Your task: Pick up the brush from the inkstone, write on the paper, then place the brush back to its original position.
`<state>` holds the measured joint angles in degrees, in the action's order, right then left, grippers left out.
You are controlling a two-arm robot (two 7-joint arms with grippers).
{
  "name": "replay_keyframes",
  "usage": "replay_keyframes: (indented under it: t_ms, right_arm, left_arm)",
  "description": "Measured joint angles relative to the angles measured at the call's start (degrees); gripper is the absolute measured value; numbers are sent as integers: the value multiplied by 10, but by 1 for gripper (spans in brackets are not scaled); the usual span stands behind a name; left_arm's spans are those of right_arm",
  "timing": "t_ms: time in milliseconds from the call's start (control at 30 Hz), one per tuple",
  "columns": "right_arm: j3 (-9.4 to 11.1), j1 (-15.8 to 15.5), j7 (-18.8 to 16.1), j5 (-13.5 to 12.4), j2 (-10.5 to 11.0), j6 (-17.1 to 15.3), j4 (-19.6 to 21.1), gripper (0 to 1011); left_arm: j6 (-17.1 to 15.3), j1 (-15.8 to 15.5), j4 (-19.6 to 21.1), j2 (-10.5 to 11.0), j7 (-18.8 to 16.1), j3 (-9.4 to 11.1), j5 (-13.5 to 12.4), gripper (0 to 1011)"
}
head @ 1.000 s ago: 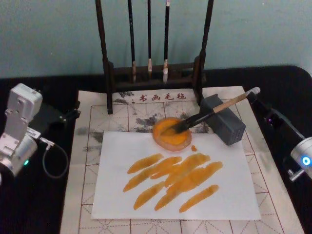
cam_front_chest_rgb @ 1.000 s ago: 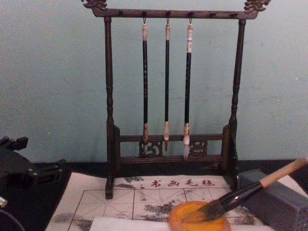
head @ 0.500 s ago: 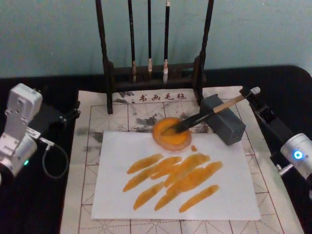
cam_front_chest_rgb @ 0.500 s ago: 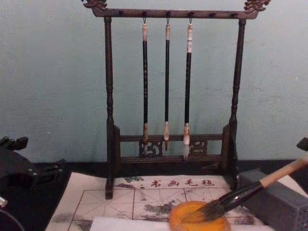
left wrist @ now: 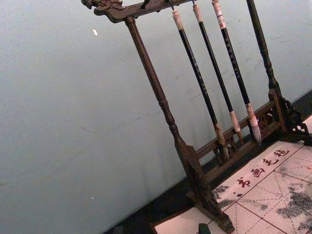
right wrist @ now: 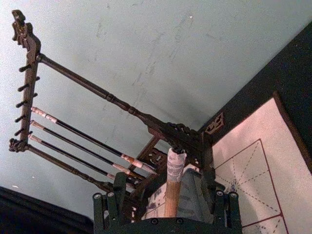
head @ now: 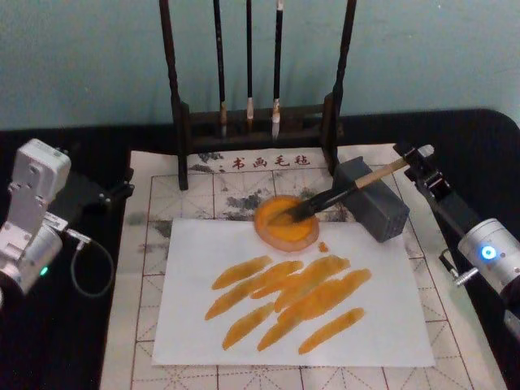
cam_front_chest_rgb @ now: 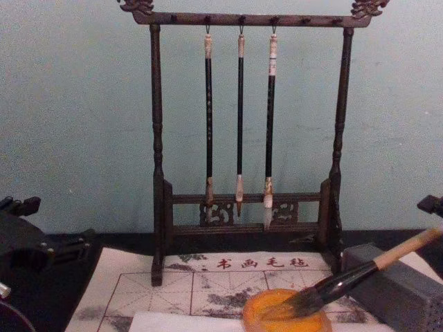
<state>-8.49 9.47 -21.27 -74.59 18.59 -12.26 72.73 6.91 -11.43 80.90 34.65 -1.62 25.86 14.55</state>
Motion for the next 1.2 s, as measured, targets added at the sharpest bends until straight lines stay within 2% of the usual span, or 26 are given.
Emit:
replay_keyframes:
  t_ms: [300, 967, 1200]
  right_arm:
    - [-13, 13, -10, -17, 2, -3, -19, 1000]
    - [-11, 12, -8, -15, 2, -3, -16, 1000]
    - [-11, 11, -8, -15, 2, -2, -16, 866]
  left_arm:
    - [0, 0, 0, 0, 0, 0, 0, 1001]
    - [0, 0, 0, 0, 0, 0, 0, 1001]
    - [0, 0, 0, 0, 0, 0, 0, 1001]
